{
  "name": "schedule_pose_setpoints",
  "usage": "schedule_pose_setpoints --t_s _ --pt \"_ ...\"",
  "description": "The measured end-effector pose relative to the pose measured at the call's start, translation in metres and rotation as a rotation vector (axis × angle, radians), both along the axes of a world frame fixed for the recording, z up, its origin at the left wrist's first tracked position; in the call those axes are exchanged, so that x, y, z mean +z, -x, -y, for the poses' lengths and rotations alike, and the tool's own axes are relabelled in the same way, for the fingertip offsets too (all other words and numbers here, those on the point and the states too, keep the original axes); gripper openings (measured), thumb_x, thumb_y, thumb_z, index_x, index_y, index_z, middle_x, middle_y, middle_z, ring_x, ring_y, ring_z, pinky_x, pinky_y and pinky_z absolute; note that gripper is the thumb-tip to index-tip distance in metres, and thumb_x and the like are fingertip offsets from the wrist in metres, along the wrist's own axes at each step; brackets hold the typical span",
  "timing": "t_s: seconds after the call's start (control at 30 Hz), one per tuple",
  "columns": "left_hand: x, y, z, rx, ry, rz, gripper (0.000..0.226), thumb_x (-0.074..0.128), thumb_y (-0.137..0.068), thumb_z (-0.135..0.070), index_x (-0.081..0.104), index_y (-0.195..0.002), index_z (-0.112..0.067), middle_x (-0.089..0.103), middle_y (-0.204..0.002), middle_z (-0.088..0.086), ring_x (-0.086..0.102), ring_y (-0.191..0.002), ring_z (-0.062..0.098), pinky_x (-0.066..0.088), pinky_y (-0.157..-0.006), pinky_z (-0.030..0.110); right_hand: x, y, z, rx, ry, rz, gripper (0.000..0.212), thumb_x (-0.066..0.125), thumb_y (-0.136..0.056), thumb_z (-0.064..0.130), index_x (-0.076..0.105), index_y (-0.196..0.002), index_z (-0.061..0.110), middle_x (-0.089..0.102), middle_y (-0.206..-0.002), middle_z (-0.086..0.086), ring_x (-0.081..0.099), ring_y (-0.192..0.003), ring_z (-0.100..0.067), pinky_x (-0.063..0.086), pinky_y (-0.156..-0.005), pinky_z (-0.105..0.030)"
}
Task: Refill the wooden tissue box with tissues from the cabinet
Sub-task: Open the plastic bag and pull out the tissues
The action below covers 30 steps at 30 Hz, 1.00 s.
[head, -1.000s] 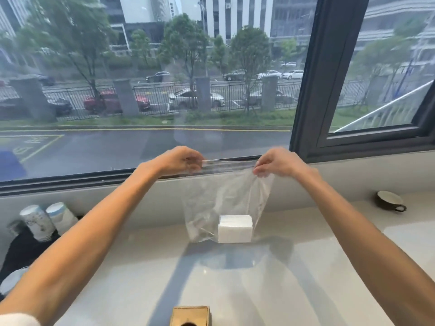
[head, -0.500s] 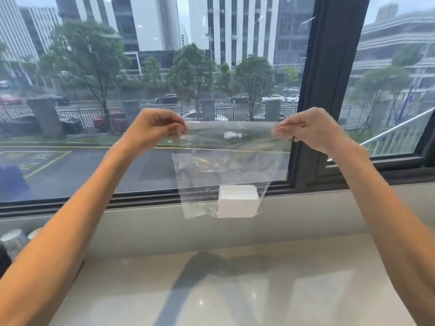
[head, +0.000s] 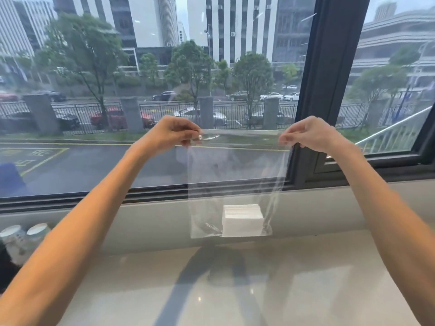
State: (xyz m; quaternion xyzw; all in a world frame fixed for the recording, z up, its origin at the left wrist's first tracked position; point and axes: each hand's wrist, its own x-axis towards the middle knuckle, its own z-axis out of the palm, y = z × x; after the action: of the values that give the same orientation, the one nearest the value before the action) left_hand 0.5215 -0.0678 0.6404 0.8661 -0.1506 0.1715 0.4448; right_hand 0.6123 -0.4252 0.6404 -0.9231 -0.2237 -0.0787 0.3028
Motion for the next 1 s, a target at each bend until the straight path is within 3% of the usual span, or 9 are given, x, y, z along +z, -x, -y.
schedule_pose_setpoints --t_s 0.1,0.17,0.23,0.3,0.37,0.53,0.73,0.87,1.0 --pt "-0.012 0.002 0.031 0.044 0.048 0.001 0.008 0.065 -0.090 -0.005 0.073 -0.093 -0.007 0.074 -0.074 0.002 0.062 -0.060 0.013 0.055 -0.061 0.021 -0.009 -0.007 -0.022 -0.483 0.130 0.250 0.032 0.054 -0.097 0.042 0.065 -0.121 0.026 0.067 -0.120 -0.004 0.062 -0.110 -0.032 0.046 -0.095 -0.046" --pt "-0.038 0.010 0.059 0.081 0.056 0.051 0.009 0.063 -0.091 -0.004 0.072 -0.094 -0.001 0.073 -0.077 0.011 0.064 -0.060 0.016 0.057 -0.063 0.027 -0.024 -0.002 -0.044 -0.586 0.002 0.061 0.050 0.043 -0.098 0.050 0.056 -0.127 0.011 0.065 -0.121 -0.015 0.064 -0.107 -0.037 0.049 -0.092 -0.045" --pt "-0.078 0.023 0.088 0.138 -0.032 0.103 0.011 0.062 -0.090 -0.008 0.073 -0.089 -0.005 0.075 -0.078 0.009 0.069 -0.066 0.018 0.059 -0.068 0.032 -0.053 0.010 -0.069 -0.428 -0.164 -0.291 0.065 0.043 -0.089 0.067 0.051 -0.112 0.007 0.069 -0.103 -0.016 0.072 -0.087 -0.033 0.059 -0.081 -0.043" --pt "-0.121 0.038 0.118 0.178 -0.168 0.100 0.018 0.058 -0.087 -0.019 0.073 -0.087 -0.010 0.075 -0.078 0.007 0.071 -0.073 0.024 0.056 -0.071 0.036 -0.092 0.020 -0.089 -0.312 -0.164 -0.449 0.052 0.058 -0.087 0.056 0.043 -0.104 0.010 0.068 -0.093 -0.015 0.073 -0.076 -0.029 0.062 -0.067 -0.039" --pt "-0.159 0.054 0.145 0.162 -0.233 0.006 0.024 0.053 -0.089 -0.026 0.072 -0.091 -0.011 0.075 -0.082 0.009 0.070 -0.081 0.031 0.054 -0.075 0.040 -0.134 0.021 -0.101 -0.323 0.019 -0.357 0.041 0.064 -0.085 0.030 0.044 -0.111 0.006 0.070 -0.094 -0.014 0.072 -0.079 -0.030 0.059 -0.063 -0.035" --pt "-0.208 0.093 0.153 0.107 -0.139 -0.282 0.046 0.057 -0.090 -0.053 0.063 -0.120 -0.020 0.073 -0.111 0.001 0.067 -0.105 0.017 0.050 -0.092 0.033 -0.181 0.031 -0.101 0.037 0.045 -0.492 0.099 0.075 -0.079 0.002 0.013 -0.156 0.013 0.073 -0.091 -0.018 0.066 -0.064 -0.020 0.055 -0.055 -0.027" --pt "-0.213 0.057 0.045 0.288 -0.018 -0.259 0.104 0.061 -0.070 -0.069 0.012 -0.154 -0.031 0.020 -0.161 -0.001 0.017 -0.146 0.019 0.017 -0.119 0.045 -0.156 0.046 -0.081 0.295 0.145 -0.391 0.085 0.072 -0.084 0.001 0.027 -0.153 0.023 0.075 -0.080 -0.002 0.067 -0.067 -0.013 0.055 -0.069 -0.033" --pt "-0.195 0.037 0.029 -0.042 0.275 -0.336 0.037 0.072 -0.086 -0.024 0.062 -0.122 -0.021 0.068 -0.120 0.001 0.061 -0.115 0.011 0.040 -0.111 0.042 -0.114 0.056 -0.080 0.332 0.261 -0.332 0.068 0.073 -0.086 0.012 0.043 -0.144 0.030 0.077 -0.087 0.004 0.071 -0.077 -0.014 0.056 -0.083 -0.035" --pt "-0.188 0.034 0.040 -0.114 0.476 -0.273 0.011 0.064 -0.090 -0.006 0.069 -0.096 -0.014 0.075 -0.087 -0.001 0.071 -0.083 0.015 0.053 -0.082 0.031 -0.091 0.058 -0.073 0.293 0.226 -0.288 0.051 0.072 -0.088 0.013 0.055 -0.134 0.029 0.077 -0.085 0.009 0.068 -0.073 -0.012 0.054 -0.084 -0.035"
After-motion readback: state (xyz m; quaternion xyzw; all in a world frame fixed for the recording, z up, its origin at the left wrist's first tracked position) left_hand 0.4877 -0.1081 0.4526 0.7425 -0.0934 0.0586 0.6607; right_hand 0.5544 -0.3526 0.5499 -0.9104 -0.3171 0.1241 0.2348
